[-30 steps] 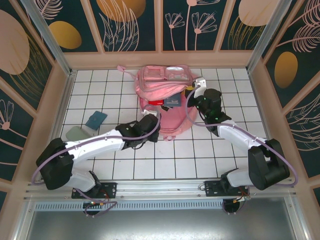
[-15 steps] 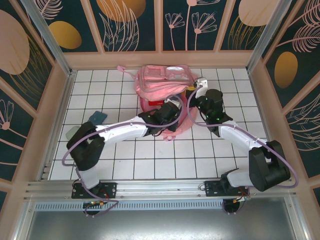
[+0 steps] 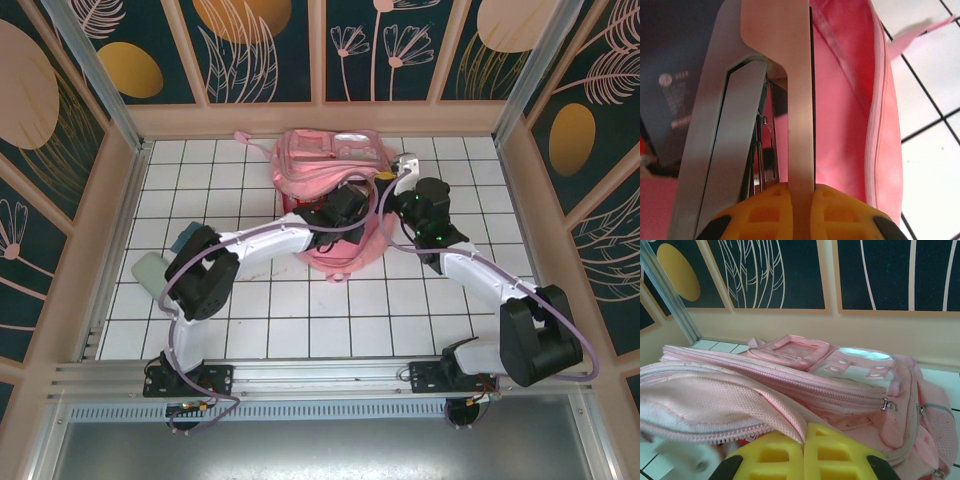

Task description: Pack books, pencil case, and school supplies into a backpack

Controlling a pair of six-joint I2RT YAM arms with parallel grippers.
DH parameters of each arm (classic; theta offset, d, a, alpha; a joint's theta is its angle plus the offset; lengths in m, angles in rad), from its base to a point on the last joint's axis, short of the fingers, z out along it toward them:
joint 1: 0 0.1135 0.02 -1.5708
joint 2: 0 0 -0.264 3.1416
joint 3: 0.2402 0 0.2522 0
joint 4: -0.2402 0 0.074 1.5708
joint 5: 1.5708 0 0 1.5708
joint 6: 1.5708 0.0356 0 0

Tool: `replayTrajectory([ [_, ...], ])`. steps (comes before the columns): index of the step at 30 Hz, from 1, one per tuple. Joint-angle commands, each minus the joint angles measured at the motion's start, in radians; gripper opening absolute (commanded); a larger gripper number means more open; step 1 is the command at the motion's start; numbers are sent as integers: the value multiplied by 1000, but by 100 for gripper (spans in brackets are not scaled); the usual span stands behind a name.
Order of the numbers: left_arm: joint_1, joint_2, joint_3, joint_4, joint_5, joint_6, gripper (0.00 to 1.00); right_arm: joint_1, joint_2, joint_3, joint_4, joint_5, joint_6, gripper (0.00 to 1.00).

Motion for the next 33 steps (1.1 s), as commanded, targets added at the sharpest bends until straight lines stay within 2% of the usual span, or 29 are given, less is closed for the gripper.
replayTrajectory([
  [1,22,60,107,-22,18,-8,0,-8,-79,-4,126,-49,47,0],
  [7,33,148,213,-40,54,-50,0,-10,-91,-4,139,-80,56,0],
  [13,51,162,220,51,144,-132,0,-11,-84,-5,143,-84,61,0],
  [21,66,209,215,110,84,-201,0,-15,-79,-8,147,-88,66,0],
  [22,65,210,215,110,68,-203,5,-15,-80,-8,147,-87,66,0],
  [23,67,209,215,108,57,-202,16,-17,-81,-9,146,-85,64,0],
  [25,67,202,202,110,52,-194,24,-19,-81,-10,146,-83,65,0],
  [27,67,185,186,109,48,-190,42,-22,-78,-12,150,-83,66,0],
  [28,66,175,175,111,46,-188,44,-22,-77,-12,150,-85,68,0],
  [33,66,105,96,149,41,-186,45,-26,-67,-12,151,-85,67,0],
])
